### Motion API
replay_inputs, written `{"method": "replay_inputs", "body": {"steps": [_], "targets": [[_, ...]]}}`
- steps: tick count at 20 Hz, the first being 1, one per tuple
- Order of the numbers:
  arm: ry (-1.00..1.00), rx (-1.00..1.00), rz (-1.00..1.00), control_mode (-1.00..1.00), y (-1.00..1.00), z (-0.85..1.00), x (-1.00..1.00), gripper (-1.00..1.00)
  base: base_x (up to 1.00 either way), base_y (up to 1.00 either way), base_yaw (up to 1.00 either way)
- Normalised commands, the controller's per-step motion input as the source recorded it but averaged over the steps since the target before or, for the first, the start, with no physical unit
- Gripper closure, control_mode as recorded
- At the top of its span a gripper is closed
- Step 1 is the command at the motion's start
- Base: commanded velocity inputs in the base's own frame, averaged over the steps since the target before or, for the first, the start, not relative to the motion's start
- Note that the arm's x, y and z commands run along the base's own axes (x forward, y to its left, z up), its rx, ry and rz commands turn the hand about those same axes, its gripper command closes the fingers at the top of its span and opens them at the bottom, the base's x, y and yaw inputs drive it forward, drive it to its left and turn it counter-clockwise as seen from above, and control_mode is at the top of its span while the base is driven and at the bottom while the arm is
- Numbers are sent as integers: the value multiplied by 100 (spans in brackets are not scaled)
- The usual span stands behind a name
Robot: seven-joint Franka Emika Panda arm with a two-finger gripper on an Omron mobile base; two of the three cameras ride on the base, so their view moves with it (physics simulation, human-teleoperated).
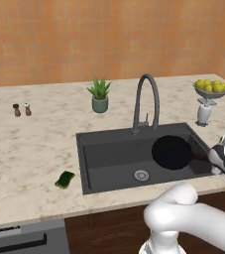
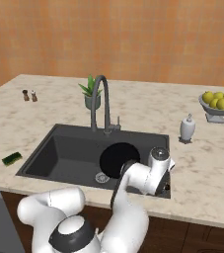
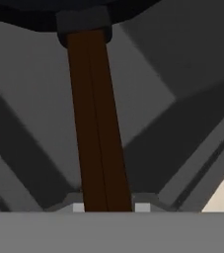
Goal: Pick the pan and sponge and place them into the sink. Then turn on the water.
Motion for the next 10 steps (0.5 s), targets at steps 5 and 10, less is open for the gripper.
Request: {"method": "replay_inputs", "body": {"steps": [5, 10], "targets": [[4, -1, 38, -100, 45, 3, 99, 100, 0, 0, 0], [4, -10, 24, -100, 62, -47, 93, 100, 0, 0, 0]]}}
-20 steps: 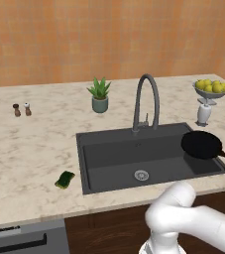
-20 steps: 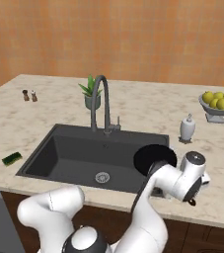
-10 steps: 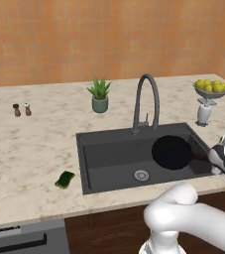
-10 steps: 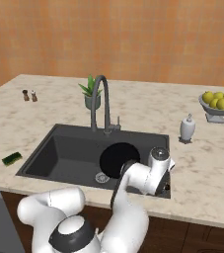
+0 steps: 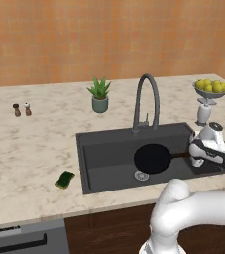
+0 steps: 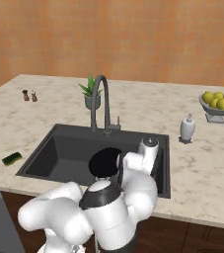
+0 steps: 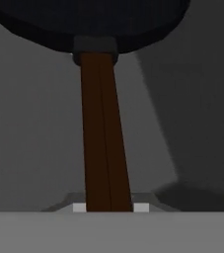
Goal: Pick the pan and sponge and place them into the sink. Then turn on the water.
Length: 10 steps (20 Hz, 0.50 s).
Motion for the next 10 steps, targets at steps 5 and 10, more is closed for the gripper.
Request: {"method": "replay_inputs", "body": {"steps": [5, 10], "targets": [[0, -8, 17, -100, 42, -73, 80, 100, 0, 0, 0], [0, 0, 20, -100, 2, -76, 87, 100, 0, 0, 0]]}}
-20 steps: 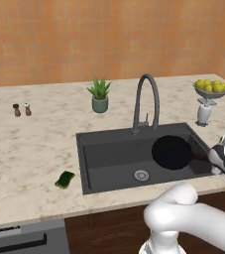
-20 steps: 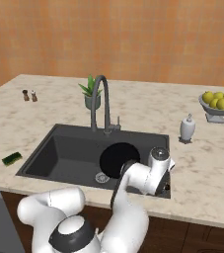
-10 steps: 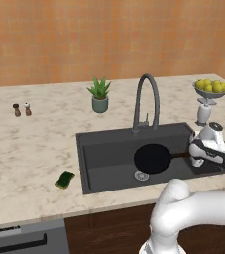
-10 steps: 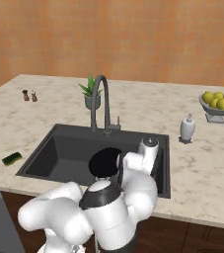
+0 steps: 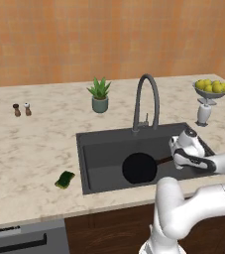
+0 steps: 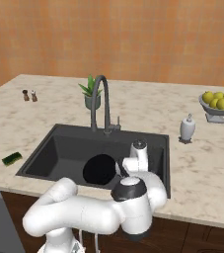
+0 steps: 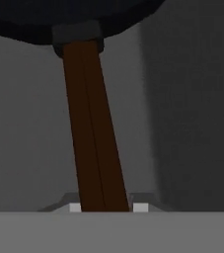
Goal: Pick the pan and sponge and place them into the sink. Then turn on the water.
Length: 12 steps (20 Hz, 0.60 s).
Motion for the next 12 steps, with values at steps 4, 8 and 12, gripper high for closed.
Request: {"method": "replay_inputs", "body": {"steps": [4, 8, 12], "targets": [[0, 0, 19, -100, -3, -66, 80, 100, 0, 0, 0], [0, 0, 17, -100, -16, -40, 36, 100, 0, 0, 0], [0, 0, 11, -100, -21, -11, 0, -100, 0, 0, 0]]}}
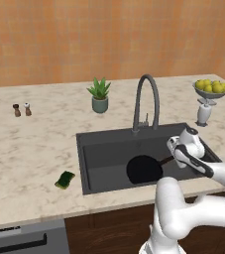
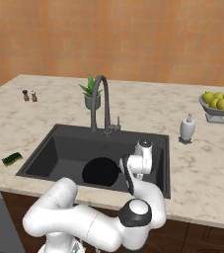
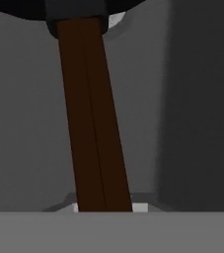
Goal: Pick the pan and sponge and place them into the sink. Then turn on the water.
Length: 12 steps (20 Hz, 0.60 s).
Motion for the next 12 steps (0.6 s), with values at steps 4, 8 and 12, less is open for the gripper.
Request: {"method": "replay_inputs", "body": {"steps": [4, 8, 12], "targets": [[-3, 1, 0, -100, -10, 22, -16, -100, 0, 0, 0], [-3, 0, 0, -100, -1, 71, -19, -100, 0, 0, 0], [-1, 0, 0, -100, 0, 100, -30, -100, 0, 0, 0]]}}
